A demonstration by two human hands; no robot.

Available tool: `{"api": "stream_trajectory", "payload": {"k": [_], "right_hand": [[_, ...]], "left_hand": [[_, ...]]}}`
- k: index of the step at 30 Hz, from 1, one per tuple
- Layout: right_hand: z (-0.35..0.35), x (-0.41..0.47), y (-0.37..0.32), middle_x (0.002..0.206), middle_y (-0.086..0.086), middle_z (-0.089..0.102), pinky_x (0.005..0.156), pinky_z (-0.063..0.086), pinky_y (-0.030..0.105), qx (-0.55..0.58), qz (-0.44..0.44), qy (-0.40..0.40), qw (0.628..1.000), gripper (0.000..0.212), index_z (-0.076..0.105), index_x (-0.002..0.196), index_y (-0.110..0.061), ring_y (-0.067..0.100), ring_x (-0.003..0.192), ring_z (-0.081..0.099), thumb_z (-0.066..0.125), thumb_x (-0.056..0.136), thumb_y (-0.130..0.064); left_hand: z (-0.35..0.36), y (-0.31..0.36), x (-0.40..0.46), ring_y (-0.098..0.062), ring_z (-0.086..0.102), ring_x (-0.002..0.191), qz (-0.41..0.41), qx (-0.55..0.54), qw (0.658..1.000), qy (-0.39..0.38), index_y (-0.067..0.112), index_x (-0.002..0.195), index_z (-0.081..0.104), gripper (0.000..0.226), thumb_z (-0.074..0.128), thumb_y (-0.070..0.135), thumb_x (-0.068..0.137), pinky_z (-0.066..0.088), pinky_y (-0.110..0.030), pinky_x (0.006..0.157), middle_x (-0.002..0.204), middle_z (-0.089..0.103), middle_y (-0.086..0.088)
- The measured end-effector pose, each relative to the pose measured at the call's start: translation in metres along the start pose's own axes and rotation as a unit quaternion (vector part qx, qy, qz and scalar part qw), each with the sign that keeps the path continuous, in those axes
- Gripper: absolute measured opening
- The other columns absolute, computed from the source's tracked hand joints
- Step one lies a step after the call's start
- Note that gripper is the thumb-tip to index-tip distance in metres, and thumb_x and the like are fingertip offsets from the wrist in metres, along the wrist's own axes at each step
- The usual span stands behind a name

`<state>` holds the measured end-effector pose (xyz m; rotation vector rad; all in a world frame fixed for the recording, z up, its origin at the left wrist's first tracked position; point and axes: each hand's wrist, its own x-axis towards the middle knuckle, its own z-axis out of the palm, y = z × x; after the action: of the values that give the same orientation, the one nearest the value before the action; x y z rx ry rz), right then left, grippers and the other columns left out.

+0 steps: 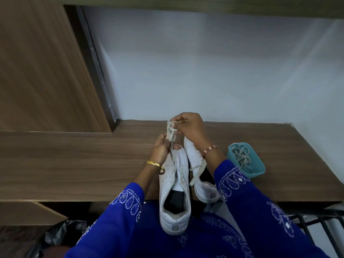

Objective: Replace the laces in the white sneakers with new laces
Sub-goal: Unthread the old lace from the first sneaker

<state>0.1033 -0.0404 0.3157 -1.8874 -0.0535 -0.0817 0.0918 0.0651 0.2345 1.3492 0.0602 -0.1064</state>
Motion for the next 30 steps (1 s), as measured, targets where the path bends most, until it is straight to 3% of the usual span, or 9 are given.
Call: {"api": "stream_trajectory", "payload": {"k": [2,6,11,13,15,19,23,27,30], "right_hand": [[0.000,0.004,0.002,0.069,-0.002,0.065,0.060,0.057,0.023,0.004,-0.001,0.016,1.000,0.005,0.069,0.084,-0.001,0.005,0.060,0.064,0.065,0.081,0.002],[-0.003,0.004,0.017,0.067,0.000,0.062,0.049,0.052,0.014,0.014,0.009,0.050,0.999,0.008,0.067,0.087,0.007,-0.001,0.051,0.061,0.066,0.079,0.006],[-0.003,0.001,0.043,0.079,0.006,0.068,0.076,0.057,0.035,-0.004,0.052,0.051,0.997,0.016,0.067,0.094,0.003,0.017,0.073,0.063,0.069,0.078,-0.001],[-0.004,-0.007,0.043,0.104,0.003,0.066,0.082,0.051,0.023,-0.007,0.058,0.000,0.998,0.029,0.063,0.111,-0.005,0.011,0.087,0.060,0.067,0.081,-0.006],[0.001,-0.015,0.043,0.111,-0.009,0.057,0.078,0.044,0.006,0.000,0.071,-0.099,0.993,0.041,0.052,0.122,-0.013,0.001,0.092,0.054,0.065,0.083,-0.006],[0.029,-0.022,0.054,0.127,0.002,0.054,0.095,0.040,0.023,-0.038,0.071,-0.196,0.977,0.059,0.046,0.132,-0.011,0.015,0.119,0.049,0.069,0.079,-0.006],[0.053,-0.025,0.050,0.098,0.007,0.064,0.079,0.050,0.027,-0.028,0.086,-0.200,0.976,0.031,0.059,0.117,-0.003,0.016,0.086,0.061,0.059,0.086,-0.003],[0.060,-0.019,0.041,0.095,0.024,0.062,0.055,0.058,0.027,0.106,0.195,-0.162,0.961,0.022,0.056,0.111,0.007,0.019,0.056,0.064,0.054,0.091,-0.001],[0.065,-0.010,0.030,0.083,0.016,0.061,0.055,0.057,0.024,0.168,0.194,-0.166,0.952,0.021,0.053,0.108,0.007,0.012,0.051,0.064,0.052,0.087,0.010]], "left_hand": [[0.001,0.004,-0.002,-0.010,0.059,0.046,-0.013,-0.012,0.999,-0.031,0.009,0.095,0.052,0.028,0.026,0.001,0.098,0.041,-0.028,0.063,0.041,0.049,0.004],[-0.003,0.012,-0.006,-0.008,0.057,0.048,-0.048,0.004,0.997,-0.064,0.008,0.079,0.059,0.036,0.031,0.017,0.101,0.043,-0.029,0.064,0.052,0.051,0.003],[-0.007,0.022,-0.006,-0.009,0.054,0.050,-0.048,-0.012,0.999,0.007,0.017,0.057,0.056,0.046,0.038,0.026,0.099,0.045,-0.023,0.054,0.053,0.056,0.003],[-0.011,0.026,-0.005,-0.012,0.056,0.054,-0.016,-0.028,0.998,0.046,0.015,0.066,0.059,0.039,0.040,0.024,0.099,0.046,-0.024,0.058,0.052,0.062,0.006],[-0.011,0.035,-0.005,-0.005,0.058,0.052,0.013,-0.064,0.996,0.059,0.012,0.076,0.059,0.032,0.038,0.018,0.099,0.046,-0.019,0.057,0.050,0.062,0.007],[-0.016,0.051,-0.005,-0.010,0.061,0.053,0.012,-0.156,0.987,0.043,0.012,0.061,0.055,0.046,0.033,0.023,0.101,0.051,-0.022,0.058,0.048,0.059,0.002],[-0.020,0.061,-0.010,-0.013,0.056,0.038,-0.060,-0.241,0.966,0.072,0.014,0.058,0.053,0.050,0.033,0.033,0.100,0.049,-0.020,0.044,0.043,0.054,0.000],[-0.043,0.056,-0.010,-0.008,0.036,0.027,-0.051,-0.226,0.961,0.155,0.015,0.066,0.047,0.039,0.039,0.034,0.098,0.037,-0.014,0.035,0.036,0.039,0.005],[-0.063,0.050,-0.005,-0.005,0.037,0.028,-0.037,-0.207,0.953,0.219,0.017,0.070,0.051,0.035,0.039,0.033,0.099,0.034,-0.012,0.036,0.035,0.042,0.009]]}}
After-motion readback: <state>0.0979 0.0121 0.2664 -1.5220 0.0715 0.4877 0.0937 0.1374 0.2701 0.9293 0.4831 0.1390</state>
